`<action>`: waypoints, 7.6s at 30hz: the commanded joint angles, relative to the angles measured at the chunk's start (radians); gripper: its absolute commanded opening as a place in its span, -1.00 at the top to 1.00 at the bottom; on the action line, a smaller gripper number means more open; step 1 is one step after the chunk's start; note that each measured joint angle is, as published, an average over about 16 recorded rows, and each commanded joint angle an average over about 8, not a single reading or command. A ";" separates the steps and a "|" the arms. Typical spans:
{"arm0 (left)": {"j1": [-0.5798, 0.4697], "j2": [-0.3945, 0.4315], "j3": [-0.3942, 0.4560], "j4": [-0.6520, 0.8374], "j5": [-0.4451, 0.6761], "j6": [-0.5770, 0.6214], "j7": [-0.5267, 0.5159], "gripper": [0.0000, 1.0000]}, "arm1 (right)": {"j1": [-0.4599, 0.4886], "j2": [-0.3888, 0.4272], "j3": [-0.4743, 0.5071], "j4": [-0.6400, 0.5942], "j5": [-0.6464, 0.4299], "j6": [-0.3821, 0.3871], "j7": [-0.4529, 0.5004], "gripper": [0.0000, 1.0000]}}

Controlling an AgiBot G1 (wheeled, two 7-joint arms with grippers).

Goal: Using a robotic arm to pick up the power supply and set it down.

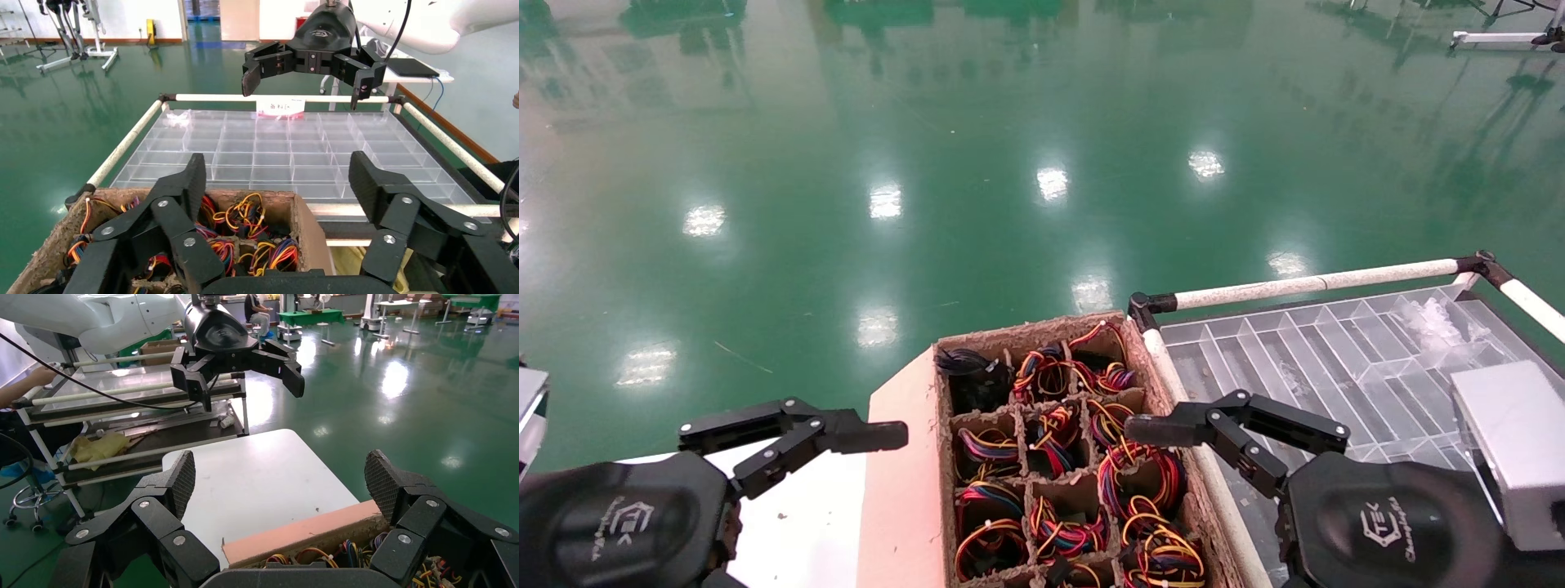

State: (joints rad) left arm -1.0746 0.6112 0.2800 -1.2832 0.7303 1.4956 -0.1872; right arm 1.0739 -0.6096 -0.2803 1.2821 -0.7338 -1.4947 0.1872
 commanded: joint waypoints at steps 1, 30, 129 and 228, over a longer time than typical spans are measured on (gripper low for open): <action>0.000 0.000 0.000 0.000 0.000 0.000 0.000 1.00 | 0.000 -0.001 0.001 0.001 0.002 0.000 0.000 -1.00; -0.001 -0.001 0.002 0.001 -0.001 0.000 0.001 1.00 | 0.192 -0.046 -0.226 -0.047 -0.600 0.051 0.089 1.00; -0.002 -0.003 0.009 0.001 -0.006 -0.003 0.005 -1.00 | 1.001 -0.347 -0.289 -1.018 -0.949 0.173 -0.492 1.00; -0.004 -0.005 0.014 0.003 -0.009 -0.005 0.008 -1.00 | 0.626 -0.327 -0.138 -0.923 -0.578 0.348 -0.469 -1.00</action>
State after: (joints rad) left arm -1.0784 0.6064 0.2938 -1.2801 0.7215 1.4906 -0.1796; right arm 1.7004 -0.9370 -0.4179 0.3582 -1.3117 -1.1462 -0.2819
